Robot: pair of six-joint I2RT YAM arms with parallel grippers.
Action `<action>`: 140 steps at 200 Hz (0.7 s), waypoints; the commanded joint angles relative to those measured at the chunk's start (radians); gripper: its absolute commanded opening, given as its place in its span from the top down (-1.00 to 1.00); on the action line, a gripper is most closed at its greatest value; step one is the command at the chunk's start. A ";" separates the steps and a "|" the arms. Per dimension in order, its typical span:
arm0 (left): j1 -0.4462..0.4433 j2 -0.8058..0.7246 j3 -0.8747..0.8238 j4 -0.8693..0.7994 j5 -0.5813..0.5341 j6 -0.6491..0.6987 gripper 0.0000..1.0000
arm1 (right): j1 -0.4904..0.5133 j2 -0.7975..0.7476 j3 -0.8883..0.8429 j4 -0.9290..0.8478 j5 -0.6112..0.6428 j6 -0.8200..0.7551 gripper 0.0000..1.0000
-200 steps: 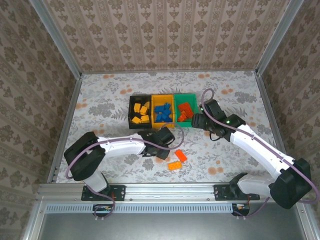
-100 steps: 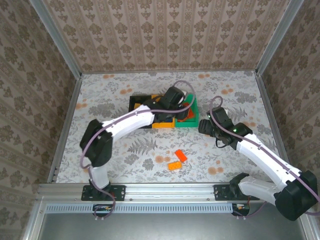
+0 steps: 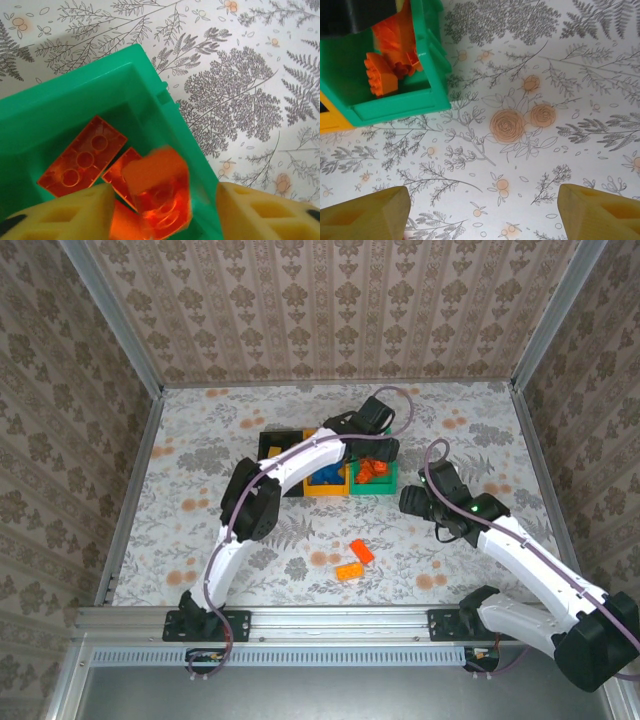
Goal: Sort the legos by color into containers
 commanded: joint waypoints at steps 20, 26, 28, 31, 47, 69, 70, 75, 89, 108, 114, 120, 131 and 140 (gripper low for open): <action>0.004 -0.125 -0.024 0.023 0.051 -0.033 -0.55 | -0.001 0.038 -0.019 0.061 -0.105 -0.057 -0.57; 0.003 -0.160 -0.060 0.044 0.055 -0.037 -0.60 | 0.006 0.049 -0.019 0.071 -0.118 -0.066 -0.57; 0.001 -0.175 -0.073 0.054 0.056 -0.039 -0.61 | 0.009 0.055 -0.019 0.074 -0.121 -0.068 -0.57; 0.001 -0.196 -0.095 0.069 0.056 -0.040 -0.64 | 0.013 0.063 -0.019 0.077 -0.125 -0.072 -0.57; -0.003 -0.321 -0.237 0.143 0.049 -0.054 -0.78 | 0.054 0.114 -0.002 0.086 -0.137 -0.091 -0.56; -0.005 -0.502 -0.459 0.230 0.025 -0.077 -0.93 | 0.135 0.199 0.024 0.087 -0.137 -0.111 -0.55; -0.005 -0.510 -0.472 0.232 0.024 -0.079 -0.94 | 0.140 0.203 0.025 0.087 -0.138 -0.111 -0.55; -0.005 -0.553 -0.527 0.249 0.015 -0.086 -0.99 | 0.160 0.224 0.032 0.088 -0.138 -0.113 -0.55; -0.007 -0.669 -0.682 0.279 -0.013 -0.112 -1.00 | 0.207 0.283 0.051 0.121 -0.138 -0.118 -0.53; -0.008 -0.825 -0.878 0.310 -0.045 -0.158 -0.99 | 0.264 0.356 0.072 0.136 -0.143 -0.123 -0.52; -0.009 -0.870 -0.942 0.314 -0.056 -0.174 -0.99 | 0.280 0.367 0.075 0.140 -0.145 -0.126 -0.52; -0.012 -0.915 -1.001 0.314 -0.070 -0.190 -1.00 | 0.295 0.411 0.081 0.143 -0.149 -0.130 -0.52; -0.015 -0.993 -1.097 0.303 -0.102 -0.220 -1.00 | 0.323 0.447 0.091 0.143 -0.148 -0.138 -0.52; -0.016 -1.051 -1.172 0.293 -0.124 -0.241 -0.99 | 0.344 0.474 0.099 0.143 -0.145 -0.140 -0.52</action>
